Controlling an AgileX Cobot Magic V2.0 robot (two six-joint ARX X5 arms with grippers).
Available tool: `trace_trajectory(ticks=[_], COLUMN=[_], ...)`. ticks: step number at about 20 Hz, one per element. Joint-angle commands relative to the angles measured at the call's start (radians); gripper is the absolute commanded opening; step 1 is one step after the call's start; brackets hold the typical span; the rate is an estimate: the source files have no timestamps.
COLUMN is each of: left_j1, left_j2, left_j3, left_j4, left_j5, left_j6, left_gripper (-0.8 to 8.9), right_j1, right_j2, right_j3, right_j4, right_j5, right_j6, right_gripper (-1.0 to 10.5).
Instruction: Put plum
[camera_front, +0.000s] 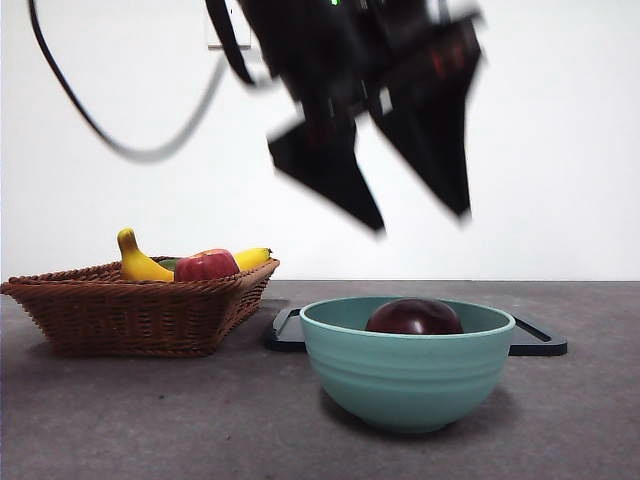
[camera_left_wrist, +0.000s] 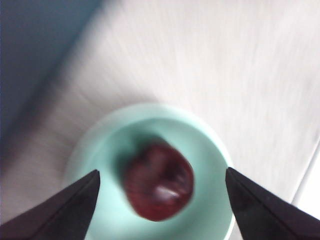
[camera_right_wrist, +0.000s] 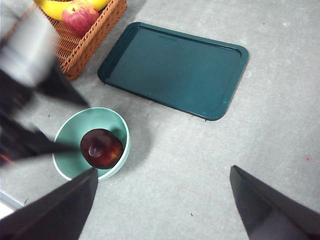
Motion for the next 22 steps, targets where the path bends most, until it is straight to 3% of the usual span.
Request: trace_trajectory(ticks=[1, 11, 15, 22], left_j1=[0.017, 0.257, 0.320, 0.322], left_j2=[-0.073, -0.449, -0.593, -0.761], left_j3=[0.023, -0.025, -0.193, -0.472], left_j4=[-0.008, -0.062, -0.061, -0.065], left_j5=[-0.024, -0.016, 0.079, 0.309], left_j6=[-0.002, -0.068, -0.087, -0.123], left_gripper=[4.05, 4.03, 4.03, 4.01], right_j1=[0.004, 0.004, 0.004, 0.004], right_j2=[0.003, 0.003, 0.004, 0.004], right_j3=[0.019, 0.019, 0.019, 0.019], right_j4=[0.008, 0.009, 0.009, 0.008], right_j5=[-0.003, -0.004, -0.004, -0.004], right_j6=[0.010, 0.010, 0.010, 0.010], right_gripper=[4.2, 4.2, 4.2, 4.2])
